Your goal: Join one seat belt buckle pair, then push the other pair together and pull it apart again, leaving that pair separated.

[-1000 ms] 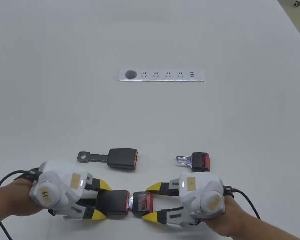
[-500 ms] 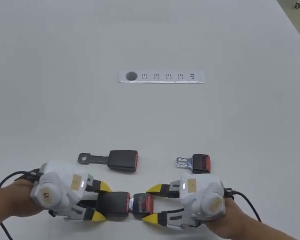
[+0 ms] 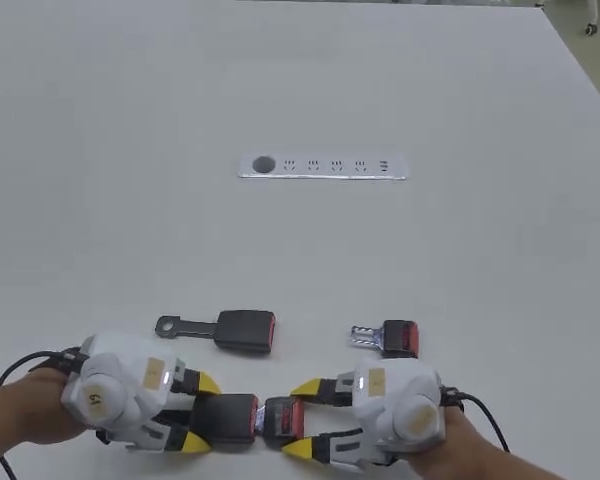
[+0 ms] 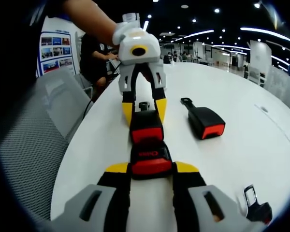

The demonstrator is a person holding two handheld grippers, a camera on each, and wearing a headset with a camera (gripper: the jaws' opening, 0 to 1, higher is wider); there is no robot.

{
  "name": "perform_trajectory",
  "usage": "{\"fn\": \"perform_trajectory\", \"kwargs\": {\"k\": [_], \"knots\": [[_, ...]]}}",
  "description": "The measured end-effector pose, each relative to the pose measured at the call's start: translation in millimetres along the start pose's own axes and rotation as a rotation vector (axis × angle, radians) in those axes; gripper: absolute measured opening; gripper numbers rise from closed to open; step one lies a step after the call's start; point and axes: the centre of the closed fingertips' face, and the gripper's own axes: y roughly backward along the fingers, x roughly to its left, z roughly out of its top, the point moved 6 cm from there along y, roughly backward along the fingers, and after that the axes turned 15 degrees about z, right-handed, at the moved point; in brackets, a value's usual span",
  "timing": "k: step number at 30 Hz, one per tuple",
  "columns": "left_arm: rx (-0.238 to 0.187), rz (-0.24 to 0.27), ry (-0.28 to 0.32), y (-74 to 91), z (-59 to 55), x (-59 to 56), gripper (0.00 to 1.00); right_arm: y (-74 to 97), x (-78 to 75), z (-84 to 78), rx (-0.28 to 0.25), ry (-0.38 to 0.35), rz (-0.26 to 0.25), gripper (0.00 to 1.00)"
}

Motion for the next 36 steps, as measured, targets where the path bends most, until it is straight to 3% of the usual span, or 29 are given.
{"fn": "perform_trajectory", "kwargs": {"k": [9,10,11,13,14,15,17,19,23,26,30,34,36], "knots": [[0.079,-0.013,-0.047,-1.6,7.6,-1.4,0.35,-1.5,0.3,6.9,0.086,0.015,0.001,0.36],[0.095,-0.047,-0.060,-0.3,8.5,-5.1,0.40,-0.9,1.4,7.4,0.094,0.003,-0.001,0.37],[0.091,-0.059,-0.051,-0.1,10.6,-7.2,0.46,-1.9,2.3,10.2,0.087,-0.012,-0.007,0.45],[0.080,-0.010,-0.016,0.4,15.6,-3.5,0.64,-1.3,2.9,14.7,0.051,-0.040,-0.020,0.66],[0.062,0.003,0.019,1.7,19.0,-2.3,0.68,1.0,1.3,18.2,0.018,-0.069,-0.044,0.75],[0.042,0.009,0.063,4.5,23.2,-1.0,0.69,4.1,-0.4,19.5,0.005,-0.085,-0.058,0.78],[0.007,0.052,0.104,10.8,29.6,5.9,0.71,10.8,-2.2,21.9,0.009,-0.074,-0.083,0.83],[0.005,0.073,0.128,17.3,32.5,9.9,0.80,16.9,-4.2,24.3,-0.001,-0.066,-0.114,0.89],[-0.028,0.170,0.093,27.6,35.4,24.6,0.81,40.3,-9.9,28.8,-0.033,-0.072,-0.174,0.87],[-0.040,0.187,0.148,31.9,35.3,34.7,0.81,57.3,-15.4,27.8,-0.052,-0.083,-0.212,0.87],[-0.039,0.199,0.158,33.5,35.9,49.2,0.82,82.6,-26.5,17.3,-0.045,-0.104,-0.248,0.86],[-0.088,0.243,0.182,34.8,50.1,74.6,0.78,102.0,-36.9,5.0,-0.012,-0.128,-0.254,0.83],[-0.085,0.248,0.188,32.7,51.6,83.8,0.76,109.8,-42.7,-0.7,-0.002,-0.135,-0.254,0.82]]}}
